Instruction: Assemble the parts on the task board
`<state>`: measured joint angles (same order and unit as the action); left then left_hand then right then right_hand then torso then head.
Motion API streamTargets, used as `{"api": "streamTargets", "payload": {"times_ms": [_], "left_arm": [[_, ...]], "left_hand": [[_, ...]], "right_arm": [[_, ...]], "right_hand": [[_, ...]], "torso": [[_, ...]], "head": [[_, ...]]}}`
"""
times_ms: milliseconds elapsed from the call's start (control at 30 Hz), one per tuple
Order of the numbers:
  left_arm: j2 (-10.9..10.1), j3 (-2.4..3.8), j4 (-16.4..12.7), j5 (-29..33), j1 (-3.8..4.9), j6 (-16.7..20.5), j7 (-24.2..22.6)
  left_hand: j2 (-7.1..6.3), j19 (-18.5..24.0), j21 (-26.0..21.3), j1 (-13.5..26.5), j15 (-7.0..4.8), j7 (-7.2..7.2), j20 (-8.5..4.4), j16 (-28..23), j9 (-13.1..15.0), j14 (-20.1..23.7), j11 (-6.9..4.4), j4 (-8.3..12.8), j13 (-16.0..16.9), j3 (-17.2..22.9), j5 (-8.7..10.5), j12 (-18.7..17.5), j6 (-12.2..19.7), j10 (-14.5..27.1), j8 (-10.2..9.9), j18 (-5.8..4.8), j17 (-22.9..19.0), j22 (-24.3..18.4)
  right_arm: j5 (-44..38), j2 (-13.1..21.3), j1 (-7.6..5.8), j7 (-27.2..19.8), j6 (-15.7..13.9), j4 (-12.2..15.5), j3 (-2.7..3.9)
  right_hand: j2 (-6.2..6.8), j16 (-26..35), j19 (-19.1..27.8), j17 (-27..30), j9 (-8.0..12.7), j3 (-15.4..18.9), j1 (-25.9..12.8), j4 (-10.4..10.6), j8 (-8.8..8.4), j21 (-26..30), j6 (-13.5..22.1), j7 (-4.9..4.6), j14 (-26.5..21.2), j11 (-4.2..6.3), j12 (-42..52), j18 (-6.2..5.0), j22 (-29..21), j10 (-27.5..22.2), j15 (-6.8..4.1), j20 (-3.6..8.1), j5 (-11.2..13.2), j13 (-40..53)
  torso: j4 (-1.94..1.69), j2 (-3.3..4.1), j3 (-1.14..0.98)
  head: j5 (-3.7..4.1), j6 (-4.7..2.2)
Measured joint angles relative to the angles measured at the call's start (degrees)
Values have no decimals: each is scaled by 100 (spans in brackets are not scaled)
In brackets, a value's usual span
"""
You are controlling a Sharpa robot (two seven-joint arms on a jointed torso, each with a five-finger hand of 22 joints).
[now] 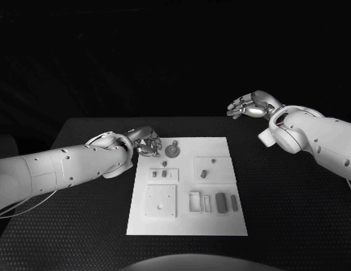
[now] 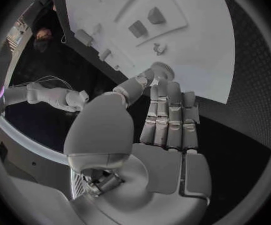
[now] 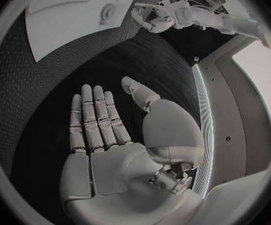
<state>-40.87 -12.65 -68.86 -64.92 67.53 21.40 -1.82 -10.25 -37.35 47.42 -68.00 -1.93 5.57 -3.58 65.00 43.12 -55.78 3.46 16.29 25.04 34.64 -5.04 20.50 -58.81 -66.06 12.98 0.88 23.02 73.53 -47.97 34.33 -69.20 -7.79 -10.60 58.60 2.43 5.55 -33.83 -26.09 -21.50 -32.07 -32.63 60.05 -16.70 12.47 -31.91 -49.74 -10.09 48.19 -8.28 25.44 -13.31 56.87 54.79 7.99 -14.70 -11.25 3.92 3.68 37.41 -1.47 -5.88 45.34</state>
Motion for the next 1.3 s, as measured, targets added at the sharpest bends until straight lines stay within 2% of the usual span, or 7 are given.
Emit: {"api": "streamTargets", "payload": {"times_ms": [67,300,433,767,1000,1200,1300], "left_arm": [[-8,8,26,77,0,27,-18],[-22,28,141,1011,0,129,-112],[-29,92,192,1748,0,228,-179],[-58,252,232,3509,12,468,-396],[-100,305,100,3961,24,655,-661],[-154,322,-56,4156,65,790,-791],[-177,323,-134,4239,80,854,-859]], "left_hand": [[3,0,0,3,0,0,0,0,-9,0,-18,-3,-10,-3,0,-33,0,-37,0,0,0,0],[112,-44,0,113,-21,26,1,0,-41,-22,-18,-47,-45,-47,-26,-145,26,-110,0,0,-7,0],[143,-86,-32,219,-21,46,1,0,-58,-22,-9,-79,-59,-79,-90,-204,46,-132,0,-1,-28,-5],[181,-85,-63,304,2,46,1,-66,-65,1,-8,-96,-59,-95,-97,-259,46,-172,0,0,-66,-18],[187,-85,-87,310,20,46,1,-107,-71,19,-28,-95,-58,-95,-156,-259,46,-233,0,-1,-95,-35],[187,-85,-87,310,20,46,1,-107,-71,19,-28,-95,-58,-95,-156,-259,46,-233,0,0,-98,-35],[187,-85,-101,310,20,46,1,-107,-70,19,-28,-95,-58,-95,-156,-259,46,-233,0,0,-100,-41]], "right_arm": [[-301,-72,2,-10,-23,-2,-21],[-1650,-457,16,-33,-107,14,-364],[-2399,-707,19,-39,-130,30,-484],[-3624,-1290,34,-68,-142,-263,-747],[-3934,-1569,165,-111,-172,-461,-816],[-4094,-1759,218,-167,-235,-587,-845],[-4148,-1841,261,-199,-274,-636,-877]], "right_hand": [[21,0,-2,-3,0,-63,128,-10,47,0,-50,50,35,20,0,0,15,68,21,-2,67,2],[108,-303,-581,-229,49,-358,406,-7,89,-153,-173,129,553,214,192,-136,43,547,-243,1,310,92],[139,-482,-887,-409,77,-456,438,-9,116,-225,-215,108,780,325,354,-136,32,776,-390,82,393,210],[192,-2067,-1938,-1972,194,-445,490,10,116,-942,-232,256,1066,687,2322,-136,243,860,-855,529,416,1906],[192,-3317,-2268,-2875,296,-574,490,11,116,-1777,-190,315,1011,766,3879,-136,709,458,-1123,811,465,3291],[192,-3524,-2298,-3000,312,-600,490,4,116,-1945,-181,328,1018,781,4092,-136,798,446,-1161,840,486,3489],[168,-3980,-2518,-3285,327,-722,514,11,116,-2308,-218,428,1099,884,4527,-135,968,467,-1267,975,505,3837]], "torso": [[2,0,0],[0,3,7],[-14,7,8],[-77,46,27],[-151,99,45],[-214,155,64],[-250,185,77]], "head": [[-4,-13],[3,-52],[4,-68],[18,-120],[35,-153],[63,-176],[81,-183]]}}
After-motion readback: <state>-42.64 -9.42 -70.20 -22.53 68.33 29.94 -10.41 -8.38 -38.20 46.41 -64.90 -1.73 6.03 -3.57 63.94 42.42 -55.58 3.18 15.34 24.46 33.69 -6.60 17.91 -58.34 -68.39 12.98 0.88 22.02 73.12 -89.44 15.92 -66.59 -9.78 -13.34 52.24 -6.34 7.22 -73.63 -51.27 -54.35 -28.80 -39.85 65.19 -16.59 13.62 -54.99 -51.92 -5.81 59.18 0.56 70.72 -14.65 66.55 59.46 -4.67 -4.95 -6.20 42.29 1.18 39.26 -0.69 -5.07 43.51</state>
